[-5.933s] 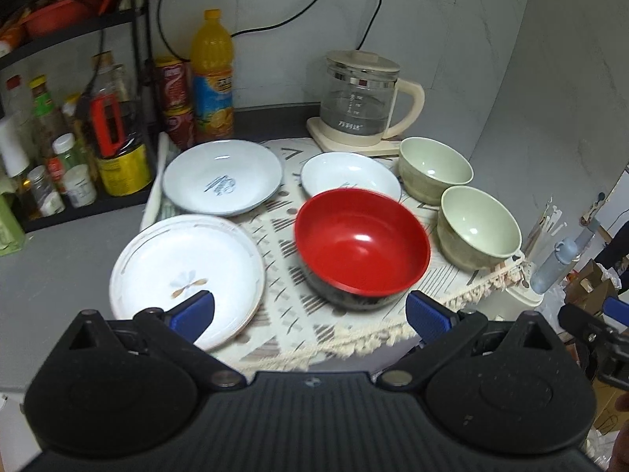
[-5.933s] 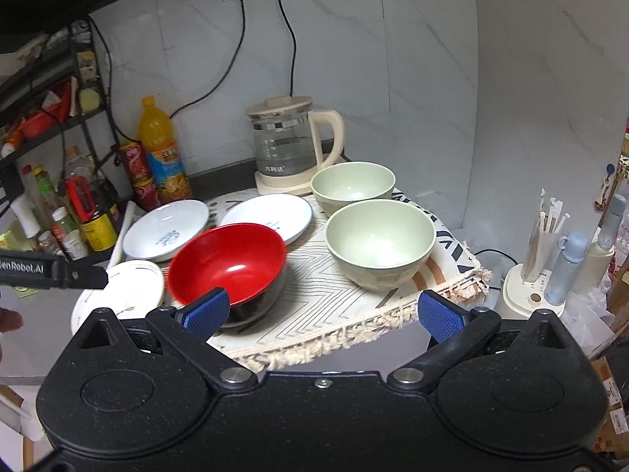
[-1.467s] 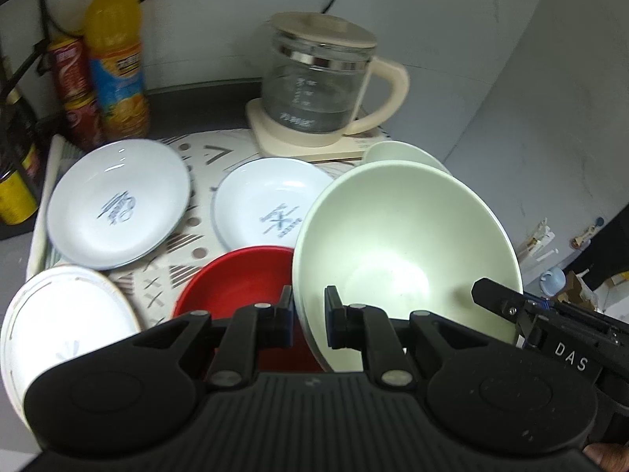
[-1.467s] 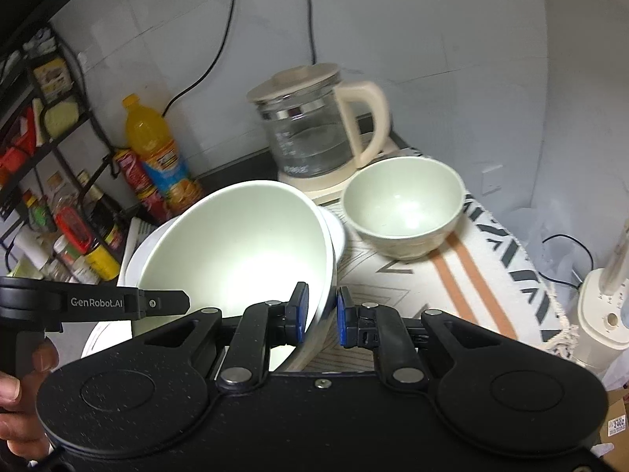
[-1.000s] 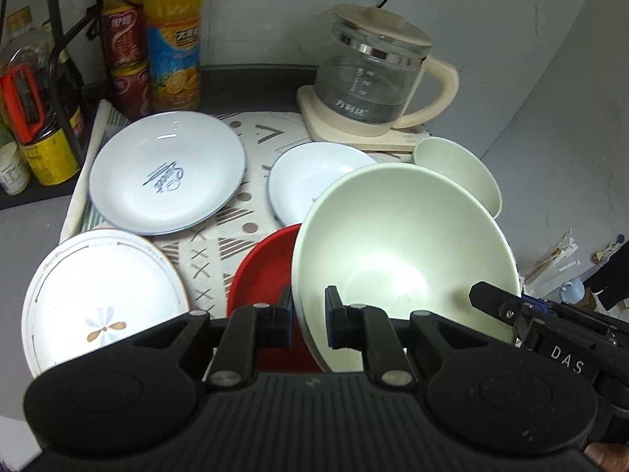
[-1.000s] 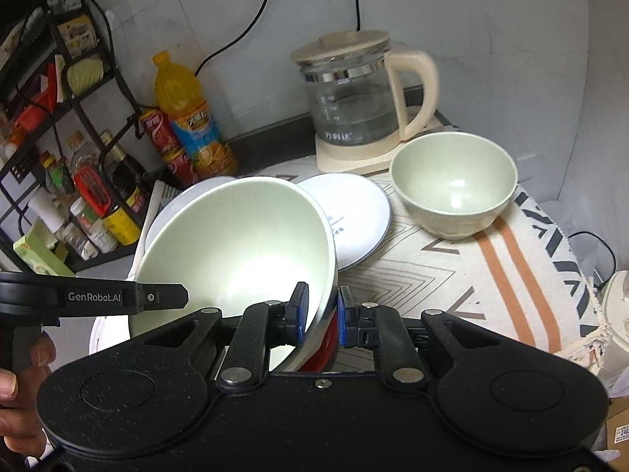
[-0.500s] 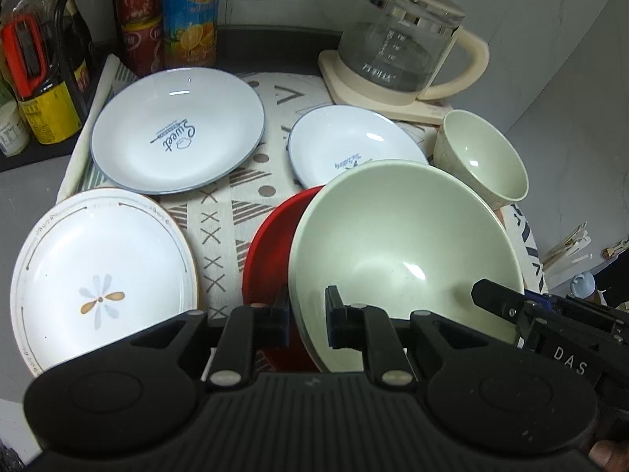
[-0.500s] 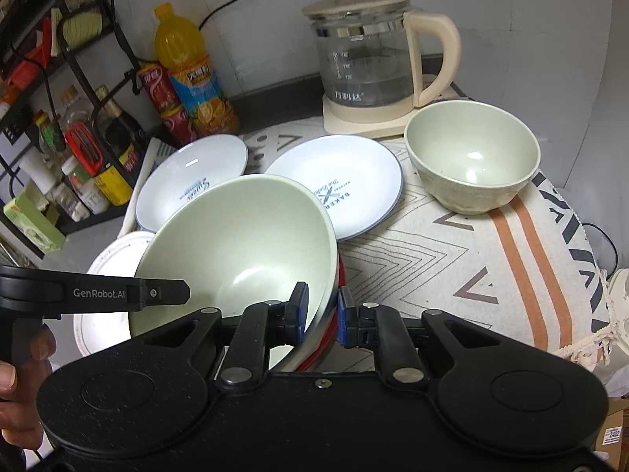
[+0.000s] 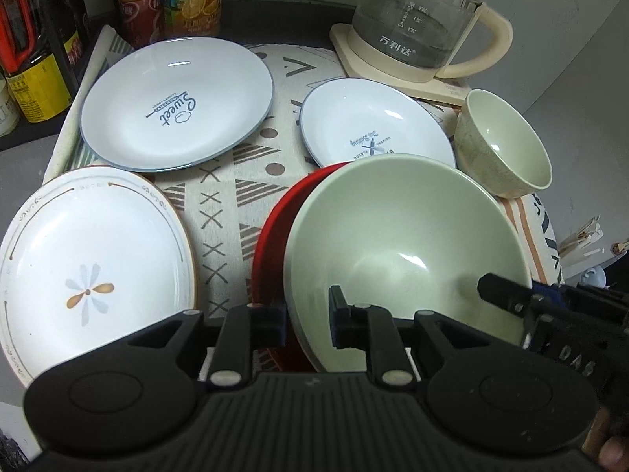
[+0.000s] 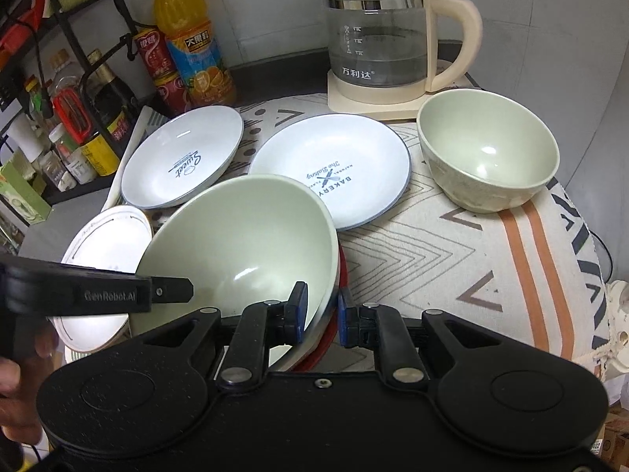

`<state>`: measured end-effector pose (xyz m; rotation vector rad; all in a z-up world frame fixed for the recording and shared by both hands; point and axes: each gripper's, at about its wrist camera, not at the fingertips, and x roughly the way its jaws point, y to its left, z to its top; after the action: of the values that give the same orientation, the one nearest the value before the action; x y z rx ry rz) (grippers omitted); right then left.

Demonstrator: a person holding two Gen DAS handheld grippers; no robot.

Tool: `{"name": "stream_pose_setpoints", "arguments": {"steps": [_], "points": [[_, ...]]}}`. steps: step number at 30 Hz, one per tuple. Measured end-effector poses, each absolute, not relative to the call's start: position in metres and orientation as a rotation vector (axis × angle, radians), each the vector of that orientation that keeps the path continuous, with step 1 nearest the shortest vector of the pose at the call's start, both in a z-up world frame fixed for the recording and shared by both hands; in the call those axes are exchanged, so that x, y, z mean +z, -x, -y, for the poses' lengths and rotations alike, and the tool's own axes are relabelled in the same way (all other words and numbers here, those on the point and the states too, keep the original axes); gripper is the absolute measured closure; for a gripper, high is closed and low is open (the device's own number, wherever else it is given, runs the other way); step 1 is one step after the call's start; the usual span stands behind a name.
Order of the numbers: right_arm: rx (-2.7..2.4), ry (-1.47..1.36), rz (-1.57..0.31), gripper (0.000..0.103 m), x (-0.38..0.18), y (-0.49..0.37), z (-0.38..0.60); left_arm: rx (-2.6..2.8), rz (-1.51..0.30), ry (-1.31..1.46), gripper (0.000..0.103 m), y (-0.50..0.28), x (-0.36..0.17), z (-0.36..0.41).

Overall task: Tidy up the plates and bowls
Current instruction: 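Lower the pale green bowl into the red bowl and open both grippers, then move both grippers to the smaller pale green bowl and grip its rim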

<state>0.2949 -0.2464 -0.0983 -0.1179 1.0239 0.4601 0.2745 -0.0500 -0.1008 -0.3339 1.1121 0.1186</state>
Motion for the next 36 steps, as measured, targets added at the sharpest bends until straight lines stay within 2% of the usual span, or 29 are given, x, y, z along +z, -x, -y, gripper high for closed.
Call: {"name": "stream_pose_setpoints", "arguments": {"steps": [3,6,7,10,15,20,21,23,25,27,29,31,36], "points": [[0.462,0.149,-1.013,0.088,-0.099,-0.297,0.243,0.107,-1.105,0.311,0.085,-0.279,-0.101,0.052],[0.457,0.170,-1.008,0.089,-0.100,-0.298,0.240,0.100,-1.118,0.315,0.075,-0.284,-0.100,0.052],[0.450,0.179,-1.003,0.092,-0.100,-0.298,0.240,0.100,-1.123,0.316,0.069,-0.286,-0.100,0.052],[0.446,0.175,-1.004,0.099,-0.100,-0.302,0.244,0.111,-1.138,0.330,0.065,-0.289,-0.096,0.050],[0.461,0.158,-1.004,0.099,-0.101,-0.303,0.244,0.108,-1.103,0.296,0.057,-0.294,-0.078,0.049],[0.470,0.060,-1.002,0.092,-0.095,-0.304,0.254,0.126,-1.070,0.242,0.046,-0.299,-0.061,0.051],[0.468,0.046,-1.001,0.089,-0.094,-0.305,0.256,0.122,-1.061,0.236,0.044,-0.300,-0.058,0.052],[0.451,0.016,-0.988,0.074,-0.091,-0.306,0.262,0.115,-1.050,0.223,0.037,-0.303,-0.054,0.053],[0.421,0.005,-0.958,0.047,-0.087,-0.307,0.268,0.124,-1.048,0.214,0.034,-0.307,-0.052,0.053],[0.391,-0.004,-0.927,0.044,-0.084,-0.309,0.275,0.121,-1.042,0.214,0.032,-0.311,-0.051,0.055],[0.366,-0.033,-0.921,0.039,-0.082,-0.312,0.283,0.113,-1.038,0.211,0.024,-0.316,-0.049,0.057],[0.333,-0.037,-0.903,0.027,-0.082,-0.314,0.288,0.116,-1.025,0.201,0.021,-0.321,-0.048,0.060],[0.258,-0.084,-0.875,0.014,-0.081,-0.321,0.308,0.072,-0.995,0.200,0.020,-0.336,-0.046,0.071]]}}
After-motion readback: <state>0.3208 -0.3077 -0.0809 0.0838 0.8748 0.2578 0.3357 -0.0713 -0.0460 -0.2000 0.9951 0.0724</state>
